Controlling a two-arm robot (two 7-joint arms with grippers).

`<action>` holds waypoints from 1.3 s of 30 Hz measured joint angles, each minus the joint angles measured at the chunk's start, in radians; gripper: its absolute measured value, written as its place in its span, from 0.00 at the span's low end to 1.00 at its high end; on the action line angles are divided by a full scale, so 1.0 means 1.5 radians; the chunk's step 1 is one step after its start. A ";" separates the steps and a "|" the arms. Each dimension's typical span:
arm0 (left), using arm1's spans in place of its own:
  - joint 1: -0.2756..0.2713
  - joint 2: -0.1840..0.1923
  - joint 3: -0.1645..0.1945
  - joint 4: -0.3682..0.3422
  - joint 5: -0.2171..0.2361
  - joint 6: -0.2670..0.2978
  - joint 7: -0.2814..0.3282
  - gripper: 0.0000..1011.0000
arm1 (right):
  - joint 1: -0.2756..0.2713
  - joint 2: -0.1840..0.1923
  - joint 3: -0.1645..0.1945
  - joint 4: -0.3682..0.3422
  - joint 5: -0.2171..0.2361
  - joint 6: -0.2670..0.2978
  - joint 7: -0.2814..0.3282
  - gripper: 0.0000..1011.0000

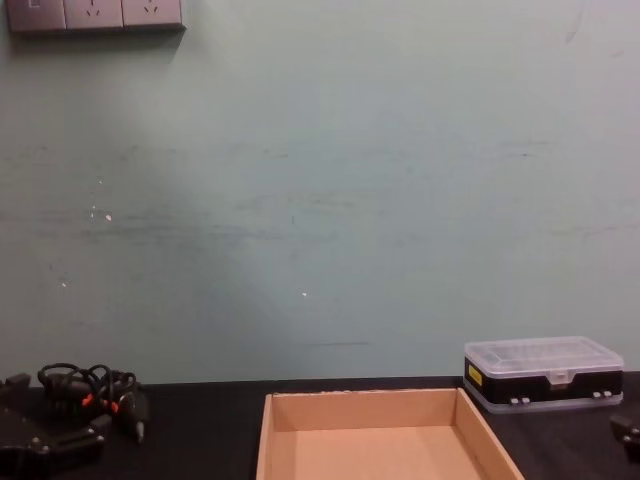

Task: Use one hand to pick up the angle iron from the table and place it into the box.

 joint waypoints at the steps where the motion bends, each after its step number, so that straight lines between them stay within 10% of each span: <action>1: 0.000 0.000 0.000 0.000 0.000 0.000 0.000 0.99 | 0.000 0.000 0.000 0.000 0.000 0.000 0.000 0.99; 33: 0.000 0.000 0.000 0.000 0.000 0.000 0.000 0.99 | 0.000 0.000 0.001 -0.001 0.000 0.000 0.000 0.99; 39: 0.000 0.000 0.000 0.000 0.000 0.000 0.000 0.99 | -0.037 0.019 0.017 -0.059 0.000 0.002 0.014 0.99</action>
